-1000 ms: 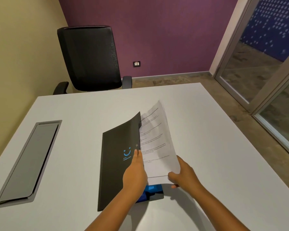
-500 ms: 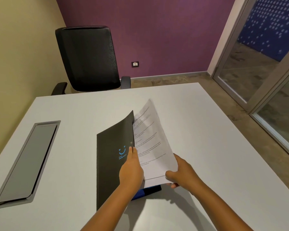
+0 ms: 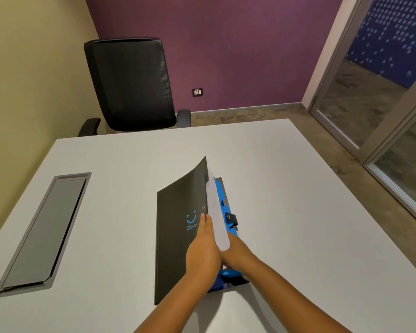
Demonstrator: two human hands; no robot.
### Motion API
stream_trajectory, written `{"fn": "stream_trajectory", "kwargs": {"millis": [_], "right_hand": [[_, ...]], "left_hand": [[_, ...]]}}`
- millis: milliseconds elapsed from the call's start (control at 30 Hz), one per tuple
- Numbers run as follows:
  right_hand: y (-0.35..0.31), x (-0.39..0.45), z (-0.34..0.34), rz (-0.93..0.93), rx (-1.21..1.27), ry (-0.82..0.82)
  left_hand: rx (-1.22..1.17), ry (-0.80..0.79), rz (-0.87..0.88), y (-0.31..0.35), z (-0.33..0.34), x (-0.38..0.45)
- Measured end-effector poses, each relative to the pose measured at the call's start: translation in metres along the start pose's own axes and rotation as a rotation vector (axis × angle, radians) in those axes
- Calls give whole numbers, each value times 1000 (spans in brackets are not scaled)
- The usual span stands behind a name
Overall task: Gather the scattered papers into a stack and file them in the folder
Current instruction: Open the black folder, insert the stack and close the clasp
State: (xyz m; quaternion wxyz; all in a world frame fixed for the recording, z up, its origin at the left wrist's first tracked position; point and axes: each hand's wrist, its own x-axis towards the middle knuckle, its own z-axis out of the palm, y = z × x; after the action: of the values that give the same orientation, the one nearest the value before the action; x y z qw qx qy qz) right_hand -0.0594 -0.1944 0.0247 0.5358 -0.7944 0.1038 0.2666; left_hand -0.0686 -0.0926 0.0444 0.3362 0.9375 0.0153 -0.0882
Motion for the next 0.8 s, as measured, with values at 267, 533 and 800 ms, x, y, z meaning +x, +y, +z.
{"fn": "stream_trajectory", "kwargs": {"millis": [267,533,800], "right_hand": [[16,14,23,264,247,-207],[18,25,2,212,365,53],[14,38,8,107,-326,-28]], "left_hand": [[-70,106,-116,-11,35,-10],[32,-74,-2,1,12,-13],[138,-379,-73,-7,19,-3]]}}
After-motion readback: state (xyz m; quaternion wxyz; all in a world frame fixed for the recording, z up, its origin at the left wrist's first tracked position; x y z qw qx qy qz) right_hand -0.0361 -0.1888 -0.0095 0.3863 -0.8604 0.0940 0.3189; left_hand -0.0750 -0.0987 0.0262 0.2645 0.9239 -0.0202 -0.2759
